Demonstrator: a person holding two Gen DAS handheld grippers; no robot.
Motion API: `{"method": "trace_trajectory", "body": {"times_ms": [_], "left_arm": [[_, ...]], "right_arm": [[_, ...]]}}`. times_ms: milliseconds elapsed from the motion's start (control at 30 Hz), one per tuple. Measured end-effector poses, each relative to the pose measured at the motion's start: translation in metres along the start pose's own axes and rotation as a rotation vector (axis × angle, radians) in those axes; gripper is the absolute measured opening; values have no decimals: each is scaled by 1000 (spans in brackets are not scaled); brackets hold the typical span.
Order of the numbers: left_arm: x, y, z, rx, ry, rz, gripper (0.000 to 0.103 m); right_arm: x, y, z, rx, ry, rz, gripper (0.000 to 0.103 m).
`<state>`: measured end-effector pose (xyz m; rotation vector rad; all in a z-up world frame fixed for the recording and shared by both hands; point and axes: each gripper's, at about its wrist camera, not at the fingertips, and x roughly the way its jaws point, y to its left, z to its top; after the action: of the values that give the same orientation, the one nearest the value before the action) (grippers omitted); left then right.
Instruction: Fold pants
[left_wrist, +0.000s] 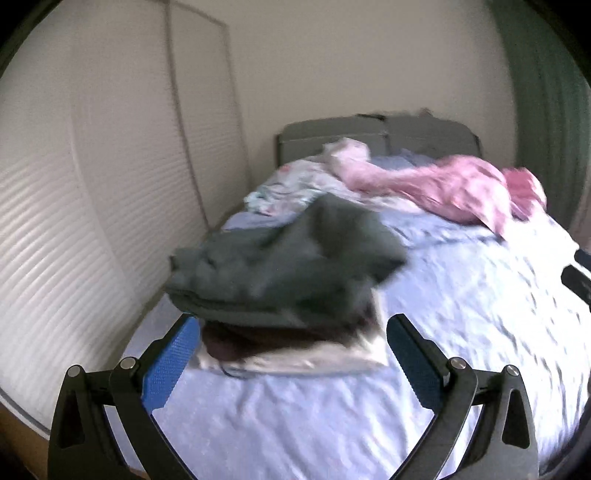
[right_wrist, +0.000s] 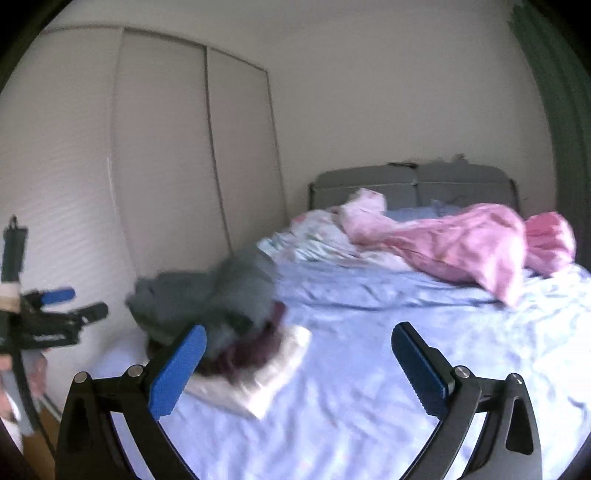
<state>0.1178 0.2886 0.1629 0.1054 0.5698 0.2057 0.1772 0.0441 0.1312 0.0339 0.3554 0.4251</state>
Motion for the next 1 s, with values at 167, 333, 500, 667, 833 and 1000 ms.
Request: {"method": "trace_trajectory", "body": {"times_ms": [167, 333, 500, 667, 833, 1000], "left_arm": [[-42, -61, -21, 70, 4, -84, 103], [-70, -112, -40, 131, 32, -133, 103], [-91, -152, -50, 130, 52, -220, 103], [-104, -175, -53, 101, 63, -250, 103], [-120, -183, -55, 37, 11, -224, 103], [-129, -193, -57, 55, -10, -201, 103]], "right_arm": [[-63, -39, -23, 45, 52, -93, 102], [-112, -73, -44, 108, 127, -230, 102], [-148, -98, -62, 168, 180, -290, 102], [-175, -108, -69, 147, 166, -341, 102], [-197, -114, -72, 157, 131, -347, 102], [-205, -113, -76, 130, 117, -369, 102]]}}
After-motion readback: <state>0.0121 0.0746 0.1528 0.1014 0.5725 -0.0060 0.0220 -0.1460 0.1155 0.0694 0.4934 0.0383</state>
